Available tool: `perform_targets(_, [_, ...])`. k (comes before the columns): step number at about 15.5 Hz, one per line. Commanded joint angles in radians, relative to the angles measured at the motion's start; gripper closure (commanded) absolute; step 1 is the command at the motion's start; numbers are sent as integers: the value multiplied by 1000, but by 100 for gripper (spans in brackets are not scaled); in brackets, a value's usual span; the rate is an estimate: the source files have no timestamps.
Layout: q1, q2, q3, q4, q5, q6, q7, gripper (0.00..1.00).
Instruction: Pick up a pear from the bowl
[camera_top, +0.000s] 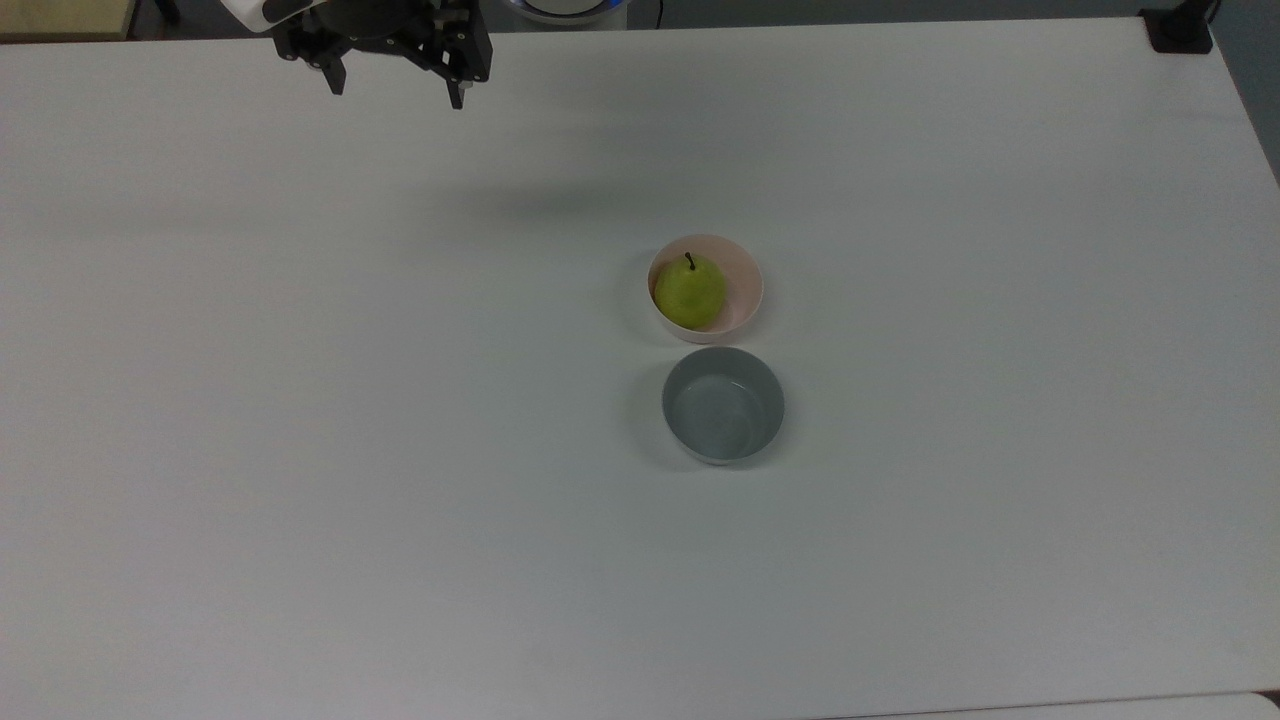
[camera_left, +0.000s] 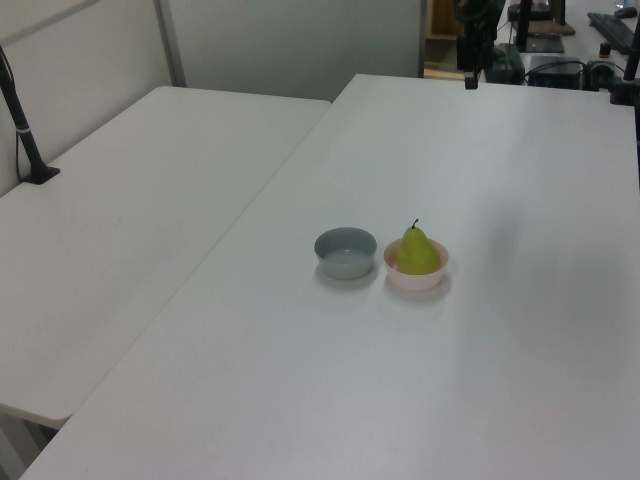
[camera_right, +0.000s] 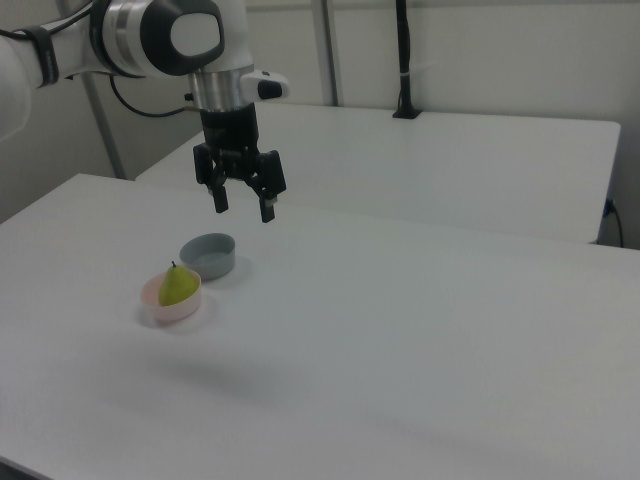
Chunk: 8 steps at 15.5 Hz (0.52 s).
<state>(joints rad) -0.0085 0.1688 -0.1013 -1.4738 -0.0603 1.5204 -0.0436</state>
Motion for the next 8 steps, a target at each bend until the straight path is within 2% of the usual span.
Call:
perform_targets(1, [2, -18, -3, -19, 10, -8, -18, 0])
perform_targets(8, [4, -17, -1, -20, 11, -14, -18, 0])
